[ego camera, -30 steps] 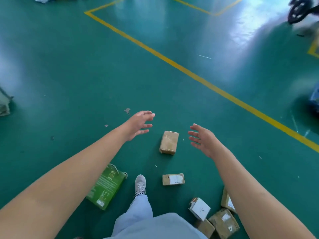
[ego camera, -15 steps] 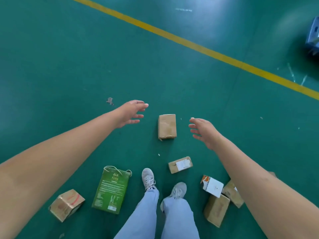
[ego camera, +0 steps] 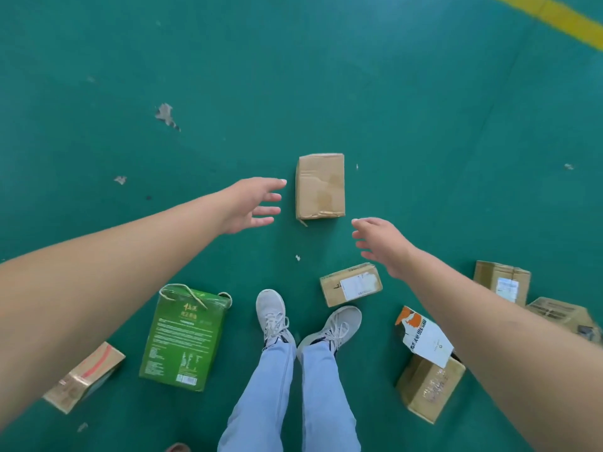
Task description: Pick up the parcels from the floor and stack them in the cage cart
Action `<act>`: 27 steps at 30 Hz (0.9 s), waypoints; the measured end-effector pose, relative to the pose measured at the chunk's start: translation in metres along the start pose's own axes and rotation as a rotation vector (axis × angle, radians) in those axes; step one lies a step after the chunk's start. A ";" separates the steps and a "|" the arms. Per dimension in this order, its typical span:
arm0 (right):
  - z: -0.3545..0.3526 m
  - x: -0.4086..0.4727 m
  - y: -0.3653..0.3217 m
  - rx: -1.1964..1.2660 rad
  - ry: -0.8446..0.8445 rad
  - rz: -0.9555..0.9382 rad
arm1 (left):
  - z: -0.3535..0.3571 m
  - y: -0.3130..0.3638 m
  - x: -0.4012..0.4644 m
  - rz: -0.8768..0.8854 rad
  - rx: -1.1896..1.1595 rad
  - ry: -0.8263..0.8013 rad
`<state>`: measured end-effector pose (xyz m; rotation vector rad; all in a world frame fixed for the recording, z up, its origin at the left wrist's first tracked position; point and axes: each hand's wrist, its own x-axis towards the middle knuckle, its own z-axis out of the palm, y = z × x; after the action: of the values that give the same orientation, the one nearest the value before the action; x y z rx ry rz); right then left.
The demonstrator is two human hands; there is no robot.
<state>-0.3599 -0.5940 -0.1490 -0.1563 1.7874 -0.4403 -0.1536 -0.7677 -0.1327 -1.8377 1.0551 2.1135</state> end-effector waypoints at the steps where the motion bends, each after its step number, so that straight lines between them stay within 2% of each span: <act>1: 0.004 0.023 0.007 -0.008 -0.014 0.020 | 0.005 -0.012 0.024 -0.020 -0.012 -0.010; 8: 0.017 0.162 0.057 -0.031 -0.005 0.078 | 0.033 -0.072 0.162 -0.119 -0.010 -0.016; 16: 0.026 0.297 0.093 0.023 0.053 0.062 | 0.052 -0.110 0.296 -0.121 0.058 0.032; 22: 0.044 0.358 0.105 0.044 0.058 0.002 | 0.069 -0.133 0.366 -0.109 0.047 0.059; 27: 0.052 0.363 0.105 0.075 0.010 0.072 | 0.078 -0.133 0.370 -0.129 0.132 0.068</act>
<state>-0.3927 -0.6299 -0.5272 -0.0379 1.7776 -0.4562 -0.2338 -0.7437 -0.5248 -1.8732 1.0334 1.8760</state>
